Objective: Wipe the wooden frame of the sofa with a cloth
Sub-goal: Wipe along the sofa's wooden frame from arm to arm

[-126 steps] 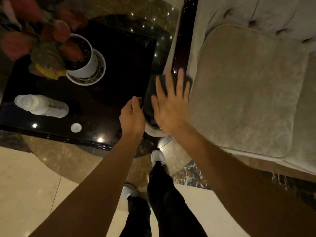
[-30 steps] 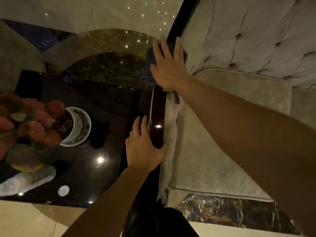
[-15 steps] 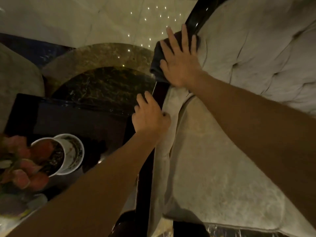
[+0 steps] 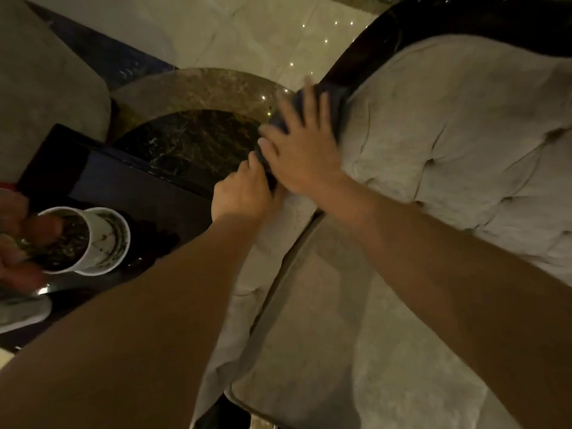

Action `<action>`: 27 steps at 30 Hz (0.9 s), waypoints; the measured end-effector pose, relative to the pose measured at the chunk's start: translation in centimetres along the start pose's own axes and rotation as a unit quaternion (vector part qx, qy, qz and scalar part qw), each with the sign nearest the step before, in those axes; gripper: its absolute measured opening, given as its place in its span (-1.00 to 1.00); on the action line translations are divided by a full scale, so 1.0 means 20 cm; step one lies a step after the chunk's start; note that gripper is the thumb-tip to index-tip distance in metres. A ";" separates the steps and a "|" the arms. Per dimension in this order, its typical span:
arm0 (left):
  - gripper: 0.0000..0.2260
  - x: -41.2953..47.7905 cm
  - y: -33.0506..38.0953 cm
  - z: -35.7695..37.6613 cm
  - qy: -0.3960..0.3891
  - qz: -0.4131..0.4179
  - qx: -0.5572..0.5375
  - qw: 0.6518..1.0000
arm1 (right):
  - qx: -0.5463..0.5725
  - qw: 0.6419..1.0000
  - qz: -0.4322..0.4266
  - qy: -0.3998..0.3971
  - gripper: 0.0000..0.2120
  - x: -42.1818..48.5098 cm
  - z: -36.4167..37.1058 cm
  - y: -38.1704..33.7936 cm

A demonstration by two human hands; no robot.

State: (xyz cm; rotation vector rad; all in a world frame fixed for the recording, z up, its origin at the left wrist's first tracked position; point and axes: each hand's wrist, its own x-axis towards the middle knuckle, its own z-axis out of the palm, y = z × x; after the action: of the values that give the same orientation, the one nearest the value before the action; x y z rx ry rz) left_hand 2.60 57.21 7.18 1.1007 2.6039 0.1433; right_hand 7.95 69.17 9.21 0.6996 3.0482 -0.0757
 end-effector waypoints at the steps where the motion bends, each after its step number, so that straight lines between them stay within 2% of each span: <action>1: -0.33 0.00 0.00 -0.01 -0.006 -0.003 0.005 1.000 | 0.003 0.999 -0.042 -0.026 -0.53 -0.01 0.01 -0.02; 2: -0.38 0.00 0.00 -0.01 -0.001 -0.002 0.001 1.000 | -0.009 0.997 -0.073 -0.035 -0.52 0.01 -0.01 0.02; 4: -0.56 -0.01 0.00 0.00 0.016 0.015 -0.020 1.000 | -0.061 0.996 -0.066 -0.007 -0.46 0.09 -0.07 0.22; 7: -0.62 -0.01 -0.01 0.00 0.026 0.018 -0.017 0.999 | -0.110 0.990 0.046 0.078 -0.44 0.21 -0.15 0.52; 9: -0.62 0.00 -0.01 0.01 0.026 0.021 -0.009 0.999 | -0.095 0.983 0.122 0.102 -0.47 0.22 -0.14 0.45; 10: -0.63 -0.01 -0.02 0.01 0.024 0.022 -0.009 0.999 | -0.083 0.983 0.133 0.096 -0.50 0.21 -0.11 0.33; 11: -0.63 -0.01 -0.02 0.01 0.023 0.023 -0.010 0.999 | -0.070 0.988 0.114 0.080 -0.51 0.17 -0.07 0.21; 13: -0.62 -0.01 -0.02 0.00 0.021 0.029 -0.015 0.999 | -0.054 0.998 0.012 0.042 -0.53 0.07 0.02 0.06; 15: -0.61 -0.02 -0.02 -0.01 0.016 0.028 -0.030 0.999 | -0.067 0.994 -0.088 0.005 -0.51 0.05 0.00 0.16; 16: -0.61 -0.02 -0.02 -0.01 0.010 0.026 -0.041 0.999 | -0.094 0.990 -0.102 0.007 -0.50 0.10 -0.05 0.27; 18: -0.58 -0.02 -0.02 -0.01 0.003 0.029 -0.045 0.999 | -0.140 0.989 -0.029 0.041 -0.48 0.20 -0.14 0.54; 20: -0.54 -0.02 -0.02 0.00 0.012 0.039 -0.037 0.998 | -0.124 0.981 0.114 0.096 -0.49 0.25 -0.25 0.78; 22: -0.53 -0.01 -0.03 0.00 0.004 0.034 -0.030 0.999 | -0.087 0.962 0.225 0.123 -0.48 0.25 -0.29 0.79; 23: -0.53 0.00 -0.03 0.00 -0.005 0.029 -0.031 0.999 | -0.085 0.955 0.253 0.126 -0.48 0.25 -0.28 0.73; 25: -0.51 -0.01 -0.03 0.00 -0.023 0.010 -0.033 0.999 | -0.074 0.969 0.215 0.094 -0.50 0.23 -0.25 0.56; 27: -0.51 0.01 0.02 -0.02 -0.027 0.009 -0.022 0.999 | -0.069 0.990 0.111 0.060 -0.53 0.18 -0.22 0.50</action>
State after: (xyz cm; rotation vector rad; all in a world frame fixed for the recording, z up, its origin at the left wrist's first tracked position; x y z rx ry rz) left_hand 2.50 57.63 7.58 1.0966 2.5313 0.1722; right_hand 9.09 79.85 13.06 1.0611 3.0227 0.1830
